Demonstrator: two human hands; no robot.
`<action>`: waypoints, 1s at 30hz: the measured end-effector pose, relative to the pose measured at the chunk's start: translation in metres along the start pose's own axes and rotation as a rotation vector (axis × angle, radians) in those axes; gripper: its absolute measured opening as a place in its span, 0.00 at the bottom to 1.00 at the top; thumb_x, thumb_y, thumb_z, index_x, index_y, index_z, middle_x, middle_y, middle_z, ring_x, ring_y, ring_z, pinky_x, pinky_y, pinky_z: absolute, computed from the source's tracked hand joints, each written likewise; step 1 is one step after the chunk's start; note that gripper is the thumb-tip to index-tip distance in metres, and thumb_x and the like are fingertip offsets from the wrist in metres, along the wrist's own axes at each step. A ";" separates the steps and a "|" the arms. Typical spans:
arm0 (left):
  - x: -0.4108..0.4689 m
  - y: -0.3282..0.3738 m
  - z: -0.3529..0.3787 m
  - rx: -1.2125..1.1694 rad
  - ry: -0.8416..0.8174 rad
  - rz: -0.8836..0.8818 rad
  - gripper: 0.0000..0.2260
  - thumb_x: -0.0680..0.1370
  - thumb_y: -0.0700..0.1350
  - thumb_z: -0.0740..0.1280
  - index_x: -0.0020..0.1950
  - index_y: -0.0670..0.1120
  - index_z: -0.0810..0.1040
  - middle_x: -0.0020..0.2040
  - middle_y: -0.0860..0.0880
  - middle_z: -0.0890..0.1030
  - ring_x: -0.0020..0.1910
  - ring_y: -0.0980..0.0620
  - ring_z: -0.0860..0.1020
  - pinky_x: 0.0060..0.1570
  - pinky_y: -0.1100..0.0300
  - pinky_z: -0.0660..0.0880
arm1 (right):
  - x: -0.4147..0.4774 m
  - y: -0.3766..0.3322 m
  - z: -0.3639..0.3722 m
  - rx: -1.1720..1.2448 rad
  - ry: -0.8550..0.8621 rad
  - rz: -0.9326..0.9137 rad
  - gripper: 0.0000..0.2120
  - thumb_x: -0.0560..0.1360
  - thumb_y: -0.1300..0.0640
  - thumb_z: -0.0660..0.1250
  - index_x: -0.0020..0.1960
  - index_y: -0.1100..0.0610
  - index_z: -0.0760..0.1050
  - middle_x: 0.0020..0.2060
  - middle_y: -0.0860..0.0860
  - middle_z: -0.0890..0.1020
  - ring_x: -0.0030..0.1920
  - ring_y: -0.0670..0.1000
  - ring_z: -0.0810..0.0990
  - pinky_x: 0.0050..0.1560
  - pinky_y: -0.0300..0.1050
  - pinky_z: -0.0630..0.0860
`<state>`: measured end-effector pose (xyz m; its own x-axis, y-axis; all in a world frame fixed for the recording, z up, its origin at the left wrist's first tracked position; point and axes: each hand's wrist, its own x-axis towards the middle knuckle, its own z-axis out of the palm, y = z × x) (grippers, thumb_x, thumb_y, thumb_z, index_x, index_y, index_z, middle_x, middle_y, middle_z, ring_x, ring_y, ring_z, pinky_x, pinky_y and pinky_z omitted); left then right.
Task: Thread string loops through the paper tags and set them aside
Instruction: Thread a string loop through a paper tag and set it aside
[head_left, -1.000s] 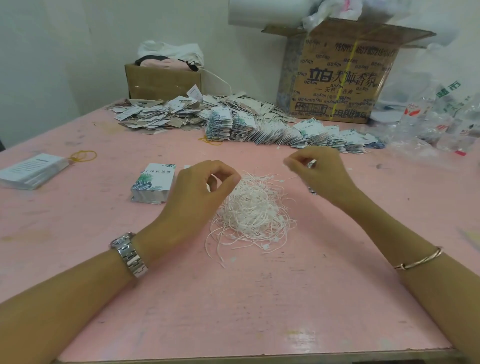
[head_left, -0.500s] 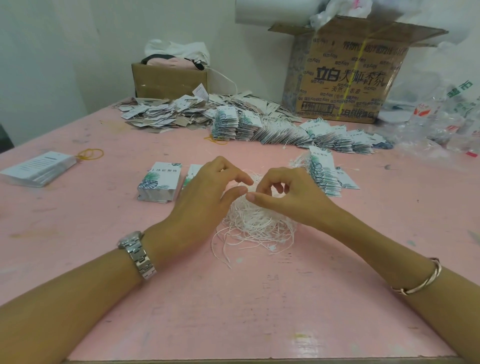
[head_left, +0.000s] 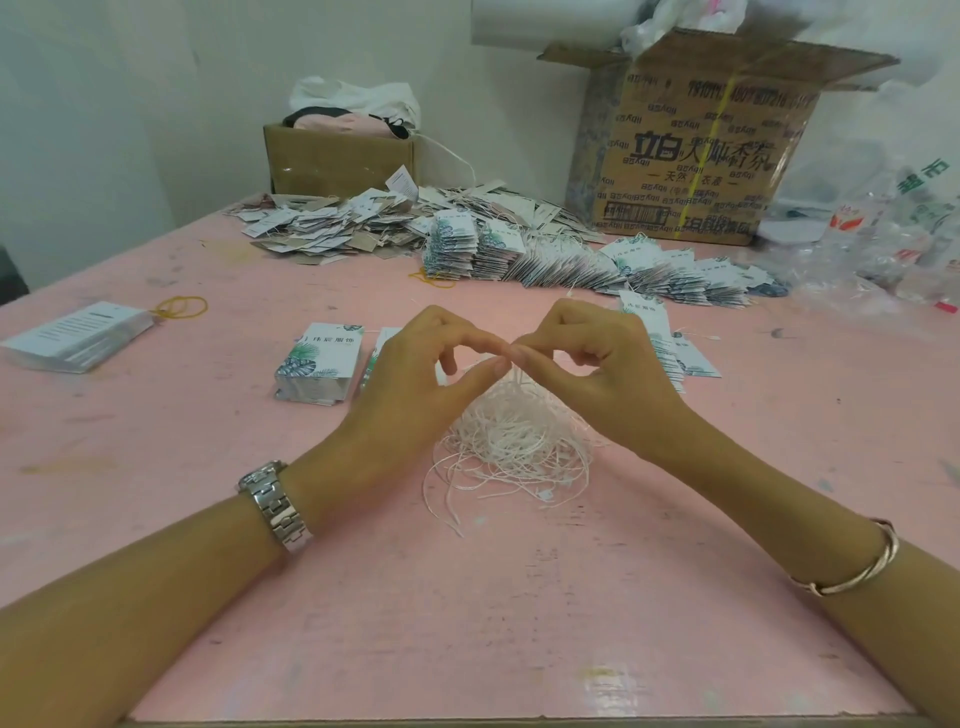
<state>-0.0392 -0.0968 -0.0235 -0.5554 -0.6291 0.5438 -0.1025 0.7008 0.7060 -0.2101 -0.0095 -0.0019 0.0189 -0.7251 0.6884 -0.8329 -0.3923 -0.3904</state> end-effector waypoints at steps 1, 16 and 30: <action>0.001 -0.001 0.000 -0.023 0.013 -0.002 0.04 0.75 0.53 0.72 0.48 0.59 0.83 0.48 0.55 0.77 0.40 0.59 0.71 0.40 0.71 0.66 | 0.000 -0.002 0.000 -0.034 0.023 -0.033 0.05 0.76 0.56 0.71 0.48 0.53 0.86 0.33 0.50 0.77 0.33 0.47 0.69 0.33 0.39 0.63; 0.006 0.003 -0.006 -0.128 0.149 0.048 0.02 0.77 0.48 0.67 0.44 0.53 0.77 0.40 0.65 0.77 0.39 0.65 0.72 0.38 0.75 0.65 | 0.007 0.002 -0.013 0.365 -0.068 0.265 0.08 0.78 0.57 0.68 0.40 0.52 0.82 0.36 0.50 0.79 0.37 0.50 0.73 0.39 0.43 0.69; 0.010 0.010 -0.014 -0.296 0.329 0.034 0.05 0.81 0.47 0.66 0.46 0.54 0.79 0.40 0.58 0.82 0.39 0.63 0.73 0.39 0.65 0.66 | 0.009 0.019 -0.015 0.564 0.005 0.248 0.01 0.75 0.58 0.71 0.45 0.55 0.81 0.40 0.62 0.75 0.41 0.55 0.69 0.43 0.41 0.70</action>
<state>-0.0345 -0.1008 -0.0048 -0.2574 -0.7142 0.6509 0.1789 0.6267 0.7584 -0.2339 -0.0153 0.0064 -0.1417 -0.8312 0.5376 -0.3911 -0.4519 -0.8018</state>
